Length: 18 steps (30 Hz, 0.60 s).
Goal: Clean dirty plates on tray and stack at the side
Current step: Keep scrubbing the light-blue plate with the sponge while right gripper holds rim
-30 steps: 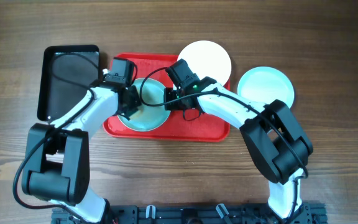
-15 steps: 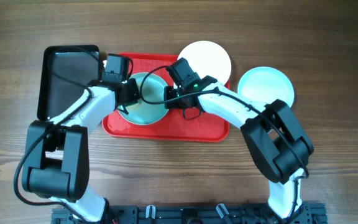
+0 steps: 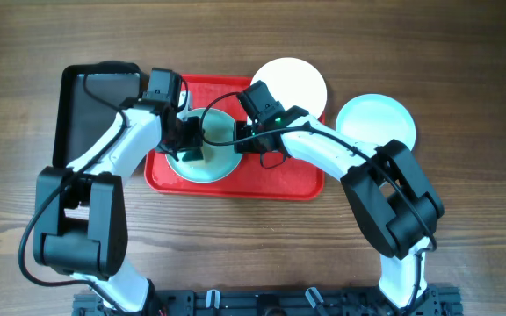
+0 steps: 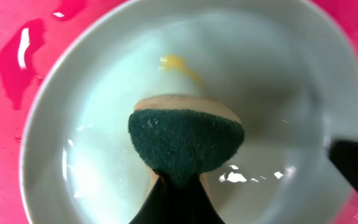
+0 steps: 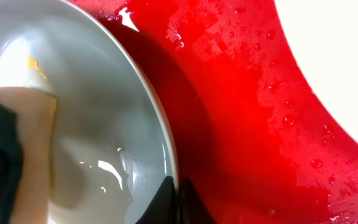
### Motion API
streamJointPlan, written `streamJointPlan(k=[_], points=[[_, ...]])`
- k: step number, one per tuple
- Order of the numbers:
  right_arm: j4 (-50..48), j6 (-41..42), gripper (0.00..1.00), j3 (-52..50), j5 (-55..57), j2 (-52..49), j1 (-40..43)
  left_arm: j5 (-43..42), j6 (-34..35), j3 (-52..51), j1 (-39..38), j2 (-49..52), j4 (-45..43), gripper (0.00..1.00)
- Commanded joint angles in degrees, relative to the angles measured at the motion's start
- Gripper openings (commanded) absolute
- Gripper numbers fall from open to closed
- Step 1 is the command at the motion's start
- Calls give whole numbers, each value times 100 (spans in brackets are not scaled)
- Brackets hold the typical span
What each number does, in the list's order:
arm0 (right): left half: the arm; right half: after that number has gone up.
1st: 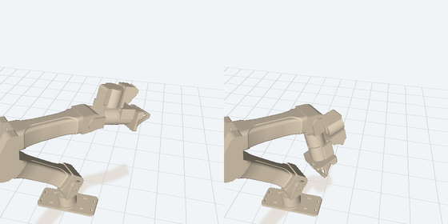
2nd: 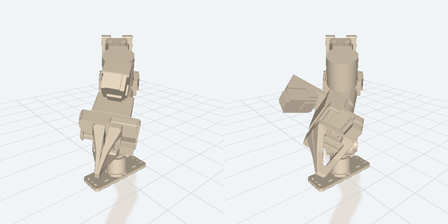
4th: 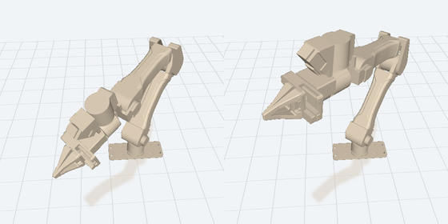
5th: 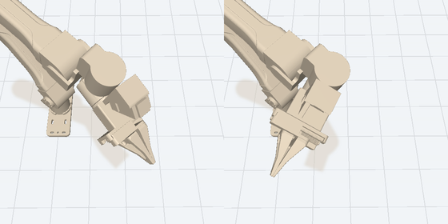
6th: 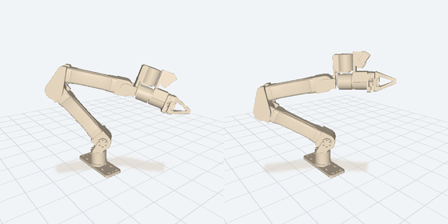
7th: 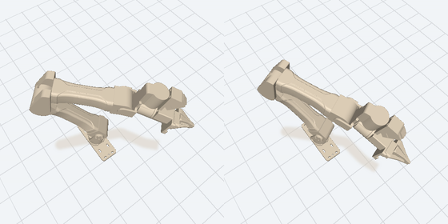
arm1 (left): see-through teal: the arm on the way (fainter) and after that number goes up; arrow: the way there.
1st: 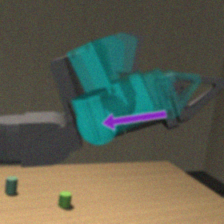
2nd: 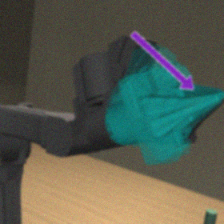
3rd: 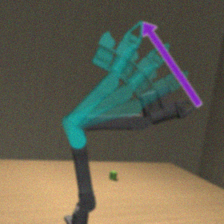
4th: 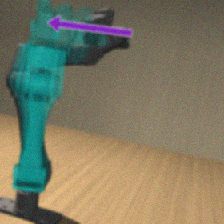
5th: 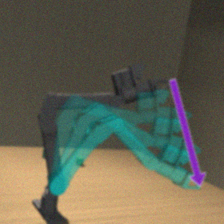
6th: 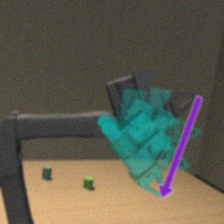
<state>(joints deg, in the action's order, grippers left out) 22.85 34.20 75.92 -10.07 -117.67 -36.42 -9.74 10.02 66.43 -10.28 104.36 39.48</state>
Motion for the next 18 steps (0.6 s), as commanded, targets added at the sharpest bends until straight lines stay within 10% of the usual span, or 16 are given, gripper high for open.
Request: streamJointPlan(k=[1, 18], points=[[28, -81, 4, 63, -59, -101, -31, -247, -212, 422, -166, 79, 81, 4], [57, -122, 4, 63, -79, -101, -31, 1757, 688, 448, -407, 1010, -671, 4]])
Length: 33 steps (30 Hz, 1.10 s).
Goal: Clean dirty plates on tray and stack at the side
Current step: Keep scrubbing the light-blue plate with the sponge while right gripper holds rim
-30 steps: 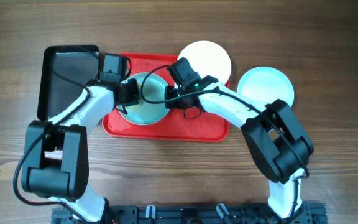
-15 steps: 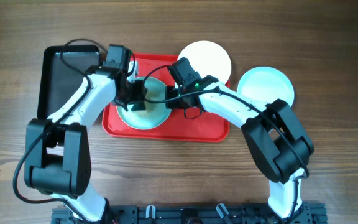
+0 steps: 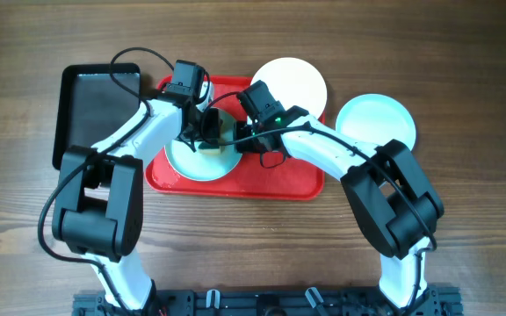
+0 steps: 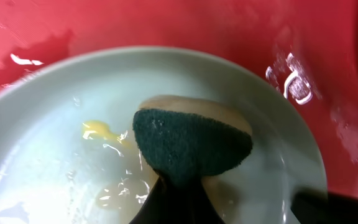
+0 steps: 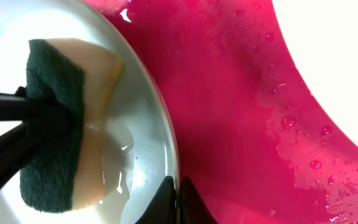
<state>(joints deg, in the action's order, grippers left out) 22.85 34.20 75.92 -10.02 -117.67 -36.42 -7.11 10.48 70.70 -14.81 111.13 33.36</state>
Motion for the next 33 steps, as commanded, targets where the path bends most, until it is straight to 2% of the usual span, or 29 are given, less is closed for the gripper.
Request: streamJointPlan(k=[1, 2, 5, 8, 11, 18, 20, 23, 25, 28, 33], points=[[55, -120, 4, 63, -83, -101, -31, 1974, 1010, 22, 66, 330, -9, 4], [57, -122, 4, 63, -83, -101, -31, 2496, 1464, 22, 98, 332, 85, 4], [70, -125, 4, 63, -85, -101, -31, 2931, 2048, 22, 192, 332, 273, 4], [72, -125, 4, 63, -83, -101, -31, 2885, 2367, 22, 295, 332, 516, 4], [72, -125, 4, 63, -83, -101, -31, 2240, 2293, 22, 350, 330, 968, 4], [72, -120, 4, 63, -83, -101, -31, 651, 1156, 20, 348, 330, 1882, 4], [74, -120, 4, 63, -83, -101, -31, 90, 531, 20, 348, 332, 2009, 4], [76, -125, 4, 63, -85, -101, -31, -1222, -796, 20, 343, 332, 2162, 4], [76, -125, 4, 63, -85, -101, -31, -1878, -1379, 20, 334, 332, 2175, 4], [76, -127, 4, 63, -85, -101, -31, -2334, -1622, 20, 330, 332, 1980, 4], [74, -127, 4, 63, -85, -101, -31, -2332, -1600, 20, 330, 332, 1244, 4]])
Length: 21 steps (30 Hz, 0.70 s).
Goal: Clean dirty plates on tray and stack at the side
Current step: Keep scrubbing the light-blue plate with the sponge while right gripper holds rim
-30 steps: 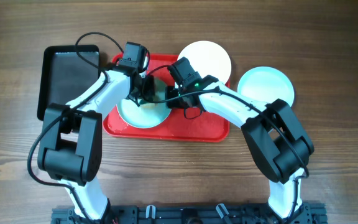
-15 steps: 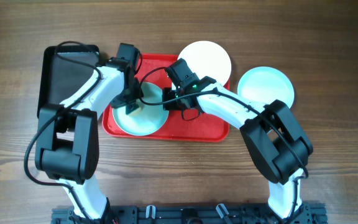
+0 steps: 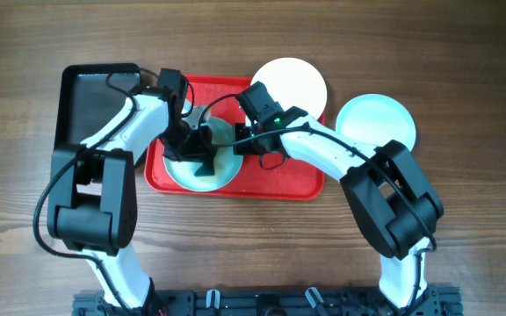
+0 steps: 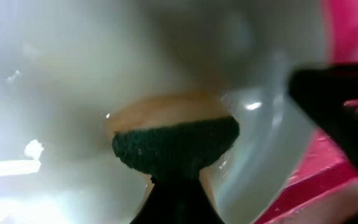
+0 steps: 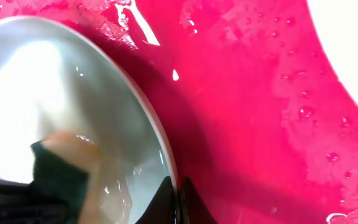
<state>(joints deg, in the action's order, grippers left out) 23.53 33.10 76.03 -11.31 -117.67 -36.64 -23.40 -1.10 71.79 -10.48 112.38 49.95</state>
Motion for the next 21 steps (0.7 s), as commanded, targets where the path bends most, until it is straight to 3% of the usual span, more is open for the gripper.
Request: streamJointPlan(k=[1, 5, 10, 13, 16, 21], points=[[9, -15, 4, 52, 44, -101, -9, -704, -442, -90, -103, 208, -546, 4], [7, -17, 4, 52, 46, -101, -9, -334, -26, -90, -101, 208, -1266, 4], [9, -20, 4, 52, 46, -101, -9, 2153, 1513, -90, -96, 208, -1742, 4], [7, -17, 4, 52, 46, -101, -7, 3661, 2197, -90, -94, 208, -1475, 4], [2, -13, 4, 52, 48, -101, -7, 4634, 2660, -83, -96, 203, -881, 4], [-20, -13, 4, 52, 46, -101, -7, 5139, 3053, -83, -96, 203, 44, 4]])
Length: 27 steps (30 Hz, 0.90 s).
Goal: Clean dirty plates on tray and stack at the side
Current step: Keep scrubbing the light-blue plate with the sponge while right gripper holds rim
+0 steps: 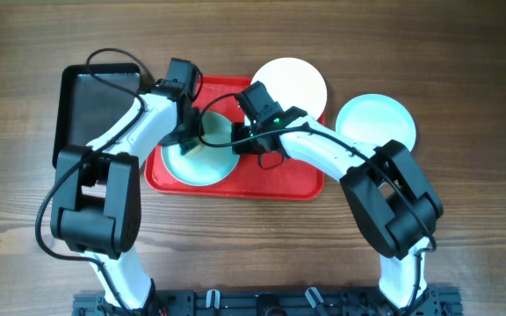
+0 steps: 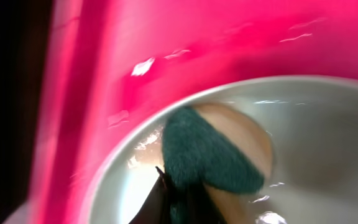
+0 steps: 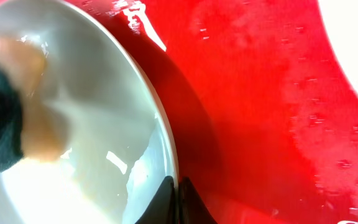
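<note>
A pale green plate (image 1: 202, 151) lies wet on the red tray (image 1: 279, 183). My left gripper (image 2: 174, 198) is shut on a green and tan sponge (image 2: 219, 152), which presses on the plate's upper left part near its rim (image 2: 114, 168). My right gripper (image 3: 176, 198) is shut on the plate's right rim (image 3: 166, 140), one finger inside and one outside. The sponge (image 3: 8, 112) shows at the left of the right wrist view. A white plate (image 1: 295, 81) overlaps the tray's top right corner. A light blue plate (image 1: 378, 121) sits on the table to the right.
A black tray (image 1: 95, 105) stands left of the red one, and a cable loops over it. Water drops lie on the red tray's surface (image 3: 260, 74). Bare wooden table (image 1: 253, 246) stretches in front of the tray.
My left gripper has moved the sponge from the plate's lower middle to its upper left part, close to the rim. The right gripper holds the same spot on the rim.
The sponge in my left gripper was first at the plate's left middle beside a yellow smear. Then it was at the upper right, then at the lower middle, and now at the upper left. My right gripper has stayed shut on the plate's right rim throughout.
</note>
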### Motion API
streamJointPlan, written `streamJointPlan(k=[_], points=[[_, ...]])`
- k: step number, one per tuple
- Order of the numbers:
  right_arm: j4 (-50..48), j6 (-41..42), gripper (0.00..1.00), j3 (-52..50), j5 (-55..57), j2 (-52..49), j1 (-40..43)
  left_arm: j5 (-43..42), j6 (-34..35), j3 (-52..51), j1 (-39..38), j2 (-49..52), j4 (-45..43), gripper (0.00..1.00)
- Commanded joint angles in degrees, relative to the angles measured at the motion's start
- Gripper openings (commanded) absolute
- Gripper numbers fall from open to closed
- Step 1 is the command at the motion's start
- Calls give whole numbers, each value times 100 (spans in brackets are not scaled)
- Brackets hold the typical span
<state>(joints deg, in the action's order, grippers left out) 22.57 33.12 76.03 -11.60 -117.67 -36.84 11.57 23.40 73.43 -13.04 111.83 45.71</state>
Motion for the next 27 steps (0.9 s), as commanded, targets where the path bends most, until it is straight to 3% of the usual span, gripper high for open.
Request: streamJointPlan(k=[1, 4, 10, 12, 15, 21, 27], points=[[76, -15, 4, 52, 74, -101, 13, 1554, 601, -247, 160, 258, 584, 4], [76, -17, 4, 52, 74, -101, 13, 726, 341, -247, 160, 258, 800, 4], [76, -13, 4, 52, 74, -101, 13, -2769, -1759, -247, 153, 258, 894, 4], [76, -15, 4, 52, 74, -101, 11, -3554, -2286, -247, 129, 258, 903, 4], [76, -15, 4, 52, 74, -101, 13, -3746, -2594, -249, -20, 260, 769, 4], [74, -15, 4, 52, 74, -101, 13, -3676, -2590, -249, -380, 260, 57, 4], [74, -17, 4, 52, 74, -101, 13, -2627, -1792, -249, -610, 262, -691, 4]])
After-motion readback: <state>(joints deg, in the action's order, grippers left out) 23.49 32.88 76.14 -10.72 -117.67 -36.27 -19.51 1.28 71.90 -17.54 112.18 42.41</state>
